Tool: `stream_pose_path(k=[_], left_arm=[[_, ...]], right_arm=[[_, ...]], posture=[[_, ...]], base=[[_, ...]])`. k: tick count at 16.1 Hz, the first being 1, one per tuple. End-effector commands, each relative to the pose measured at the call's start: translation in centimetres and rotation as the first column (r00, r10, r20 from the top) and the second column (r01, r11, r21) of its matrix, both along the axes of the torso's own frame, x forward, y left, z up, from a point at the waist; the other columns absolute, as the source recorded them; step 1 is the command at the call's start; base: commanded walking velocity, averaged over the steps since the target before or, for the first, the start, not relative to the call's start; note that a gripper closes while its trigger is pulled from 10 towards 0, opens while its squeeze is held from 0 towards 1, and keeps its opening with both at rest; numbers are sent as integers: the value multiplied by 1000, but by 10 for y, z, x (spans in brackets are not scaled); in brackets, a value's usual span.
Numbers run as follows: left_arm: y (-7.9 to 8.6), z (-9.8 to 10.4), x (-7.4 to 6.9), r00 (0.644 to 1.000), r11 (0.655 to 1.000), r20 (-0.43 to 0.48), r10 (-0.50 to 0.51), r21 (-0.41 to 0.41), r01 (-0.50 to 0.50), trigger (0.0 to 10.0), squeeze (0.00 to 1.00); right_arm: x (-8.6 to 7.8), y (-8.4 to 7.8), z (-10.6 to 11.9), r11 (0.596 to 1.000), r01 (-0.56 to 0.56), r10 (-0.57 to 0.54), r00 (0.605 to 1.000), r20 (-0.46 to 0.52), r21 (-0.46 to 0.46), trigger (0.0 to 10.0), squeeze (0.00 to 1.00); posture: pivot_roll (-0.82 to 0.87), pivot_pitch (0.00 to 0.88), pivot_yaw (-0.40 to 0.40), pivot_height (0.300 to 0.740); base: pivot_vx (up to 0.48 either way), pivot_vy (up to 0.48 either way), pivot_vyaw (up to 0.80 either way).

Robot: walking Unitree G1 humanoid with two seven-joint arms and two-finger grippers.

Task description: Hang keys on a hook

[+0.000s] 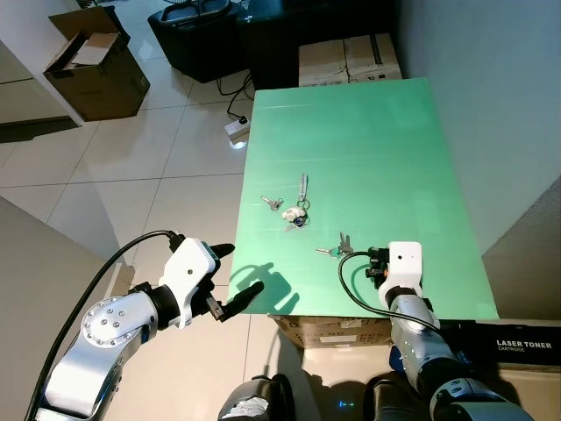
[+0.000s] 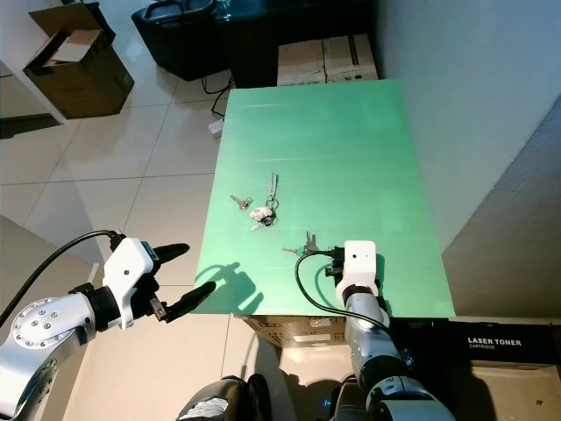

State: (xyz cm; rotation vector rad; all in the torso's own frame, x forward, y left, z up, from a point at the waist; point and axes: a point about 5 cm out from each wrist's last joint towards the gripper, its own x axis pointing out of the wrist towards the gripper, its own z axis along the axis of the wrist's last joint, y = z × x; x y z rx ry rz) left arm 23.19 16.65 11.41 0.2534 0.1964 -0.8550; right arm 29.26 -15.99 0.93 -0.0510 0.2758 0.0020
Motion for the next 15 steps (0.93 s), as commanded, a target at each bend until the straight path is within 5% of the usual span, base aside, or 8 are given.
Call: stream_pose_path(k=[1,5,8,9,10,12,14,15], left_arm=[[7,0,-1,1000,1000,-1,19,23,-19,10000,0],[7,0,-1,1000,1000,-2,18,21,-18,10000,0],[8,0,-2,1000,1000,-4,17,24,-17,10000,0],[8,0,-2,1000,1000,-4,16,26,-16,10000,0],[8,0,-2,1000,1000,-4,16,27,-16,10000,0],[8,0,-2,1000,1000,-5,15,27,-15,10000,0],[9,0,-2,1000,999,-5,14,29,-14,10000,0],[9,0,-2,1000,999,-5,14,30,-14,10000,0]], right_arm=[[-1,8,0,1000,-22,22,1000,8,2,10000,0],[-2,4,0,998,7,-6,1000,23,-55,10000,0],[-6,-1,-6,975,3,-6,1000,-10,-224,10000,0],[-8,0,-7,976,1,-5,1000,-17,-218,10000,698],[-9,1,-9,977,-2,-3,1000,-22,-215,10000,1000],[-10,1,-10,977,7,-13,1000,-27,-212,10000,1000],[-9,1,-10,976,9,-16,999,-30,-218,10000,0],[-8,0,-9,974,11,-19,999,-33,-224,10000,0]], posture=[[90,181,219,740],[91,183,218,740],[94,185,219,740],[95,185,220,740],[95,184,220,740],[98,187,223,740],[99,186,224,740],[101,186,224,740]], base=[[0,0,0],[0,0,0],[0,0,0],[0,0,0],[0,0,0],[0,0,0],[0,0,0],[0,0,0]])
